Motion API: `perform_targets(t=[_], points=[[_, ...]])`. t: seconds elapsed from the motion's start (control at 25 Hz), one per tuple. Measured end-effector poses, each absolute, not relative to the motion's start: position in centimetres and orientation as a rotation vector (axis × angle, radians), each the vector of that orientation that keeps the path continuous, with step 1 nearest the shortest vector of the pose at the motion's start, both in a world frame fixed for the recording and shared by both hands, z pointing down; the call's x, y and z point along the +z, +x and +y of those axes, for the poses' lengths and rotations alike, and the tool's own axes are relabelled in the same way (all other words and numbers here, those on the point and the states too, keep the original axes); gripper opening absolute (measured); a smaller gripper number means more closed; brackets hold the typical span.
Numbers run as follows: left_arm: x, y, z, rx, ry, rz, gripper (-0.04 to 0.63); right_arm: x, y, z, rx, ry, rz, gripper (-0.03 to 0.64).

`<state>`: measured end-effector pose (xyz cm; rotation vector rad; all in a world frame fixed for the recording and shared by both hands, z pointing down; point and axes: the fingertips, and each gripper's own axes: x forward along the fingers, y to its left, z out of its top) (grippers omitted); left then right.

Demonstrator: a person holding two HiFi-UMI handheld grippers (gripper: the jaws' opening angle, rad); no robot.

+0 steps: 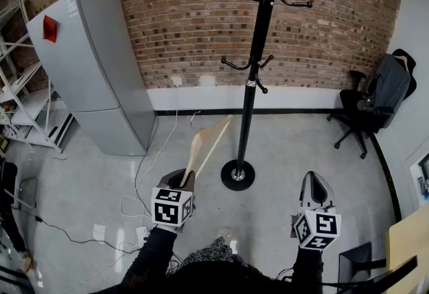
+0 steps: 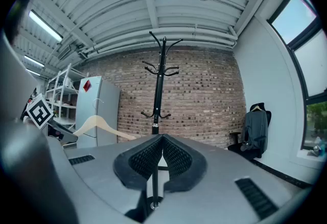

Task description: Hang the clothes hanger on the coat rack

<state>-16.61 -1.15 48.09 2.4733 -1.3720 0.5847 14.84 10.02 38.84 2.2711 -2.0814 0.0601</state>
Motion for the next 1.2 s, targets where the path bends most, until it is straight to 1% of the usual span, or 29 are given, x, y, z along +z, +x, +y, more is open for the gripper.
perform_targets(t=[0.72, 1.2], points=[[50.2, -13.9, -15.3, 0.645, 2.441, -1.365, 0.058, 40.1, 17.0, -5.8, 0.111, 2.204, -2.083, 0.009], [50.1, -11.6, -21.3, 0.648, 2.483, -1.327, 0.058, 40.0, 18.4, -10.9, 0.101, 2.241, -2.042, 0.009]])
